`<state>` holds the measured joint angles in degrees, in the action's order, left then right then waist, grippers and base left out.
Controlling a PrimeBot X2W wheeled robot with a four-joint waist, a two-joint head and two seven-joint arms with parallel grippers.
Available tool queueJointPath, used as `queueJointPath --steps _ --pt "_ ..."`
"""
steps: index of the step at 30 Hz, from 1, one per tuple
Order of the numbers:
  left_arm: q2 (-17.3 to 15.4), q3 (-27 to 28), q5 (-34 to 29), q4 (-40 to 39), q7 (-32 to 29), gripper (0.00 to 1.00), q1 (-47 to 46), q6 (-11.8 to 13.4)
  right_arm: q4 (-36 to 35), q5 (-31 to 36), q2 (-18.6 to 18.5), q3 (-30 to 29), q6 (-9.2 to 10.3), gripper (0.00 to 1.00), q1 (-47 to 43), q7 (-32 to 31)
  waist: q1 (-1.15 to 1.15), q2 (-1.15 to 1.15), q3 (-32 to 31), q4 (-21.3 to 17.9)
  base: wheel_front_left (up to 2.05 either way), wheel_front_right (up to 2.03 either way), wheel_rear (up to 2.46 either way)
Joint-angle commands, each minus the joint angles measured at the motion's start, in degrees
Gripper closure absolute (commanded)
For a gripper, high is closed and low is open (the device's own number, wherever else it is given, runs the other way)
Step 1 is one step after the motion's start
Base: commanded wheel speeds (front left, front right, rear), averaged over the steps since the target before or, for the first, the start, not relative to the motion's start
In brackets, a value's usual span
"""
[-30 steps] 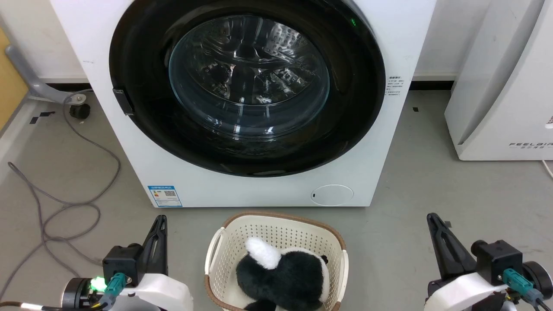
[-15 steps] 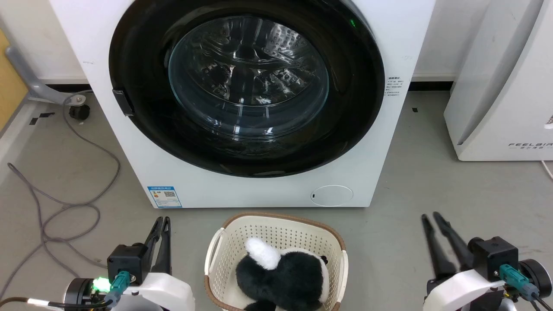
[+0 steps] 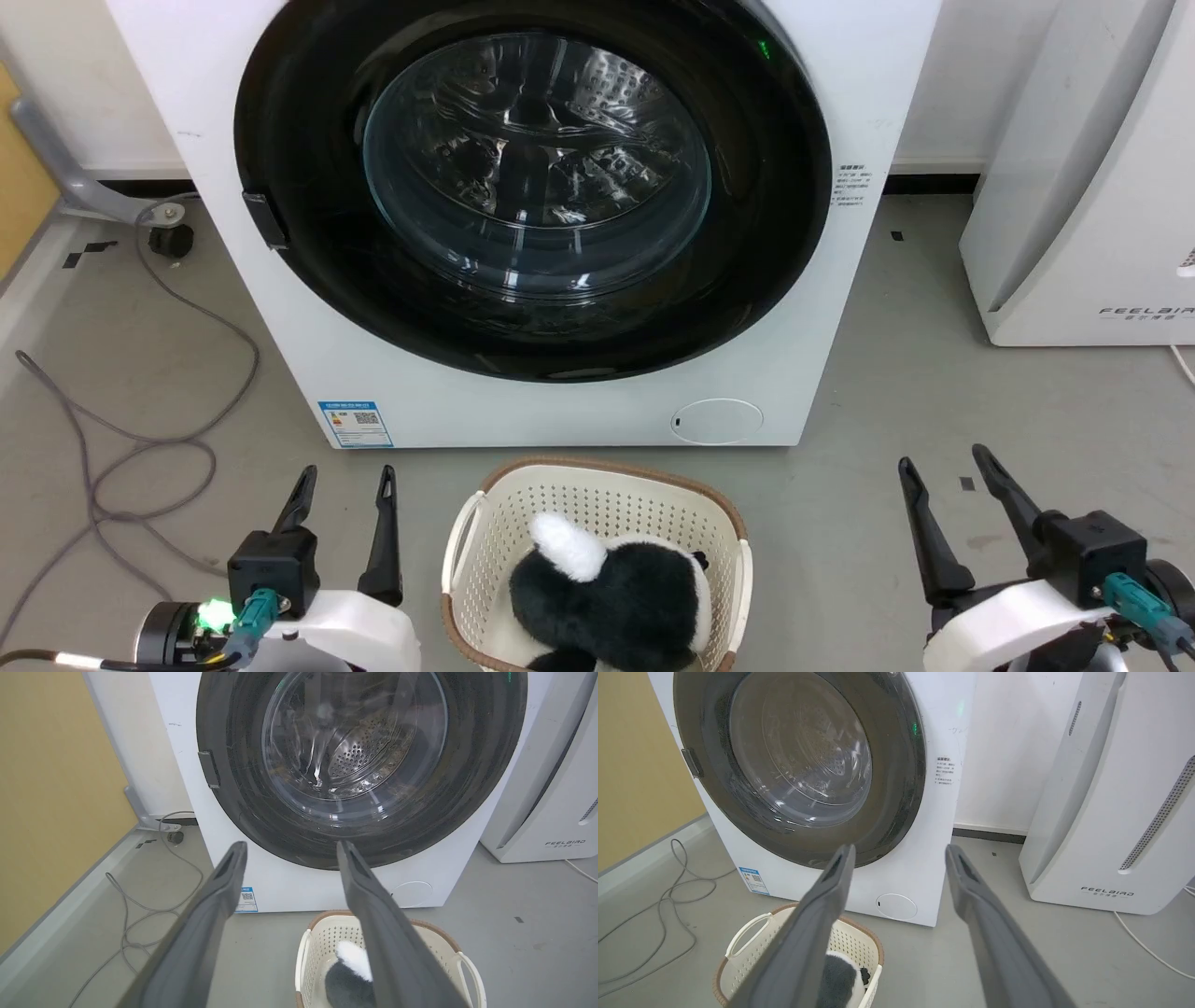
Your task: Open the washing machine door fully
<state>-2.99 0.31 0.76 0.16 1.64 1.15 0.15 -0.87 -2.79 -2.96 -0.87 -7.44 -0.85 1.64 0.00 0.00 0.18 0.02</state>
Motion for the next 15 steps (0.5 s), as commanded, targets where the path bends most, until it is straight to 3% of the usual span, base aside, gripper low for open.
queueJointPath --steps 1,6,7,8,15 --pt "0.0 -0.1 0.4 -0.1 0.7 0.00 -0.2 0.5 -0.6 -1.1 0.0 -0.3 -0.01 0.00 0.0 0.6 0.00 0.00 0.0 0.0 0.00 0.00 0.00" --pt "0.0 -0.2 0.6 -0.2 1.2 0.00 -0.3 0.9 -1.1 -2.4 0.0 -0.4 -0.01 0.00 0.0 1.1 0.00 0.00 0.1 0.1 0.00 0.00 0.00" --pt "0.0 -0.2 0.7 -0.2 1.4 0.00 -0.3 1.0 -1.2 -2.7 0.0 -0.4 -0.01 0.05 0.0 1.3 0.00 0.00 0.1 0.1 0.00 0.00 0.00" --pt "0.0 -0.2 0.8 -0.2 1.6 0.00 -0.3 1.1 -1.5 -3.5 0.0 -0.2 -0.01 1.00 0.0 1.5 0.00 0.00 0.1 0.2 0.00 0.00 0.00" --pt "0.0 -0.2 1.0 -0.2 2.4 0.00 -0.3 1.6 -0.9 -12.9 0.0 -0.3 -0.01 1.00 0.0 2.3 0.00 0.00 0.1 0.2 0.00 0.00 0.00"
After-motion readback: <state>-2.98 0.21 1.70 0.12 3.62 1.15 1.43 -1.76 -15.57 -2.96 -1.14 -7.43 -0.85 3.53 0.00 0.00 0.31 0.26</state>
